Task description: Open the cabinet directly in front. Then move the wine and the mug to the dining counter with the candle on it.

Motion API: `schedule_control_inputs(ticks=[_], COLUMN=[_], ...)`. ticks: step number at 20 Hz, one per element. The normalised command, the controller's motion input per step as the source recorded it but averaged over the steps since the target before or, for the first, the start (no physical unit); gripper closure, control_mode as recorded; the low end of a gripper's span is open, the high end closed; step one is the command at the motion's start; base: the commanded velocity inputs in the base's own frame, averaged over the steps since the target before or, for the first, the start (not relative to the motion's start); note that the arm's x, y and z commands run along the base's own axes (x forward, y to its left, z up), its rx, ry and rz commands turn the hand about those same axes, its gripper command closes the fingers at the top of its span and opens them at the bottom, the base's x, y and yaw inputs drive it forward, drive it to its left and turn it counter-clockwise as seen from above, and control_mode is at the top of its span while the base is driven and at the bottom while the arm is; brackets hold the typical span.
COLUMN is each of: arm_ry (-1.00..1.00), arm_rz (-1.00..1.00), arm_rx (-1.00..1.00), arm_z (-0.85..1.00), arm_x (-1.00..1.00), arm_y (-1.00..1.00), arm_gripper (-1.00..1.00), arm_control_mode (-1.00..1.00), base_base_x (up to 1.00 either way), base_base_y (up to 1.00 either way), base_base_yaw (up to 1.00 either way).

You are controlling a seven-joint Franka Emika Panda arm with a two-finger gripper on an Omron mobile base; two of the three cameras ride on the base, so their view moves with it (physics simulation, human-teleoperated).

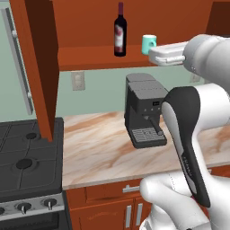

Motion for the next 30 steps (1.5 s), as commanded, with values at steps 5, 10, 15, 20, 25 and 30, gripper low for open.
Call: schedule_control_inputs(ticks=[5,10,15,20,25,30], arm_ry=[0.0,0.0,0.0,0.0,0.01,0.0], arm_rz=[0.0,0.0,0.0,0.0,0.0,0.0], arm_rx=[0.11,0.07,0.0,0.0,-0.01,-0.01], arm_z=[-0.05,0.02,0.07,0.0,0.0,0.0], arm_x=[0.04,0.08,0.11,0.17,0.19,0.22], arm_y=[0.0,0.0,0.07,0.08,0.01,0.0], arm_gripper=[-1.0,-1.0,-1.0,-1.0,-1.0,-1.0], arm_control_mode=[-1.0,-1.0,-1.0,-1.0,-1.0,-1.0], base_base_x=[0.0,0.0,0.0,0.0,0.0,0.0], base_base_y=[0.0,0.0,0.0,0.0,0.0,0.0], base_base_yaw=[0.0,0.0,0.0,0.0,0.0,0.0])
